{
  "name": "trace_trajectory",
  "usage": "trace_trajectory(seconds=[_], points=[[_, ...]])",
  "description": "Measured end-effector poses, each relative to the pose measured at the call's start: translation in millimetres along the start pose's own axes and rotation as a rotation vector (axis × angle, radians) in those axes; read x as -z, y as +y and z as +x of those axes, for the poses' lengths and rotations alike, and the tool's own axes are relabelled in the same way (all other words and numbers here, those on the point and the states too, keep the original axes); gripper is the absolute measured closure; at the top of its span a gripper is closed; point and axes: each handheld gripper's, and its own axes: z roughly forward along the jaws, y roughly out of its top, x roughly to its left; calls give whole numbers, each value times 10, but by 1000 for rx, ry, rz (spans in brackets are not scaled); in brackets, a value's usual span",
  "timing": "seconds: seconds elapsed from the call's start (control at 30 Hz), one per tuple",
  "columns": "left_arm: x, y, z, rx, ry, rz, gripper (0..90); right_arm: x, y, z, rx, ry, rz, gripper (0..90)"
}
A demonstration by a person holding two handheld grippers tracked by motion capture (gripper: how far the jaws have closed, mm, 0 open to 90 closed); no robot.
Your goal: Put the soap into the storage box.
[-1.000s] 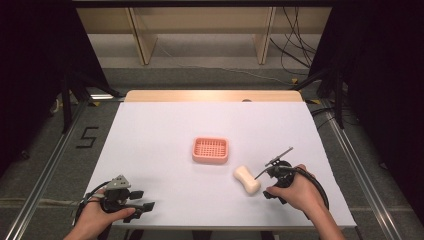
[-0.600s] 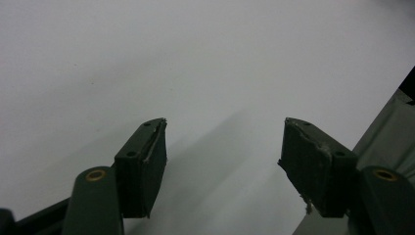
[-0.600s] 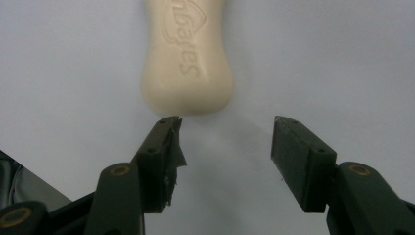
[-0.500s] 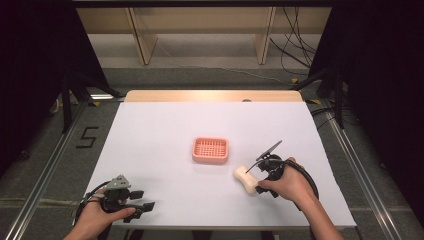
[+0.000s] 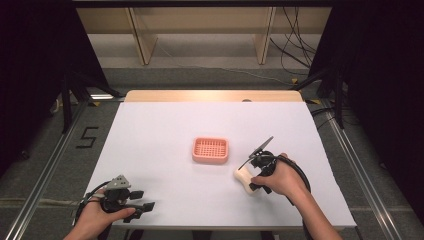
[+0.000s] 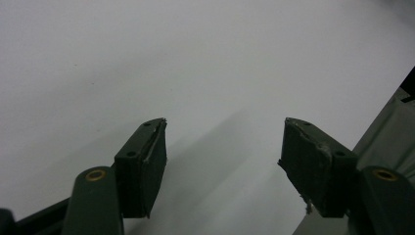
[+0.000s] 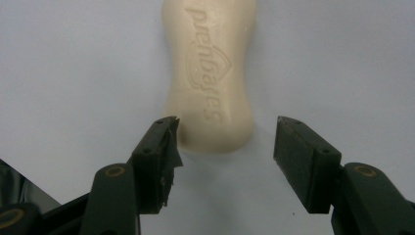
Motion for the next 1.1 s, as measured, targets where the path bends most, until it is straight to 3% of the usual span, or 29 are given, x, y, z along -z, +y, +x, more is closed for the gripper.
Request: trace_trajectory(seconds=[0.2, 0.37, 0.43, 0.53, 0.6, 0.67, 0.73, 0.8, 1.0, 1.03, 1.1], points=[[11, 3, 13, -20, 0, 18, 333, -28, 58, 11, 14, -6, 7, 418], [-3, 2, 4, 0, 9, 4, 333, -50, 128, 44, 14, -7, 18, 412], [0, 1, 1, 0, 1, 0, 333, -62, 155, 48, 30, 13, 15, 411], [1, 1, 4, -3, 5, 3, 333, -84, 178, 65, 25, 7, 16, 411], [0, 2, 5, -1, 7, 5, 333, -100, 219, 57, 50, 9, 25, 410], [1, 2, 4, -3, 3, 4, 333, -111, 235, 85, 24, 2, 28, 410], [0, 2, 3, -2, 2, 3, 333, -122, 255, 76, 50, 2, 30, 410], [0, 2, 4, -3, 4, 4, 333, -123, 268, 86, 38, 5, 31, 410], [0, 2, 3, -3, 2, 3, 333, -161, 339, 86, 60, 4, 47, 411], [-1, 2, 5, -2, 6, 5, 332, -176, 361, 100, 44, -2, 53, 412], [-1, 1, 0, 0, -3, 1, 333, -189, 380, 86, 67, 3, 52, 413]])
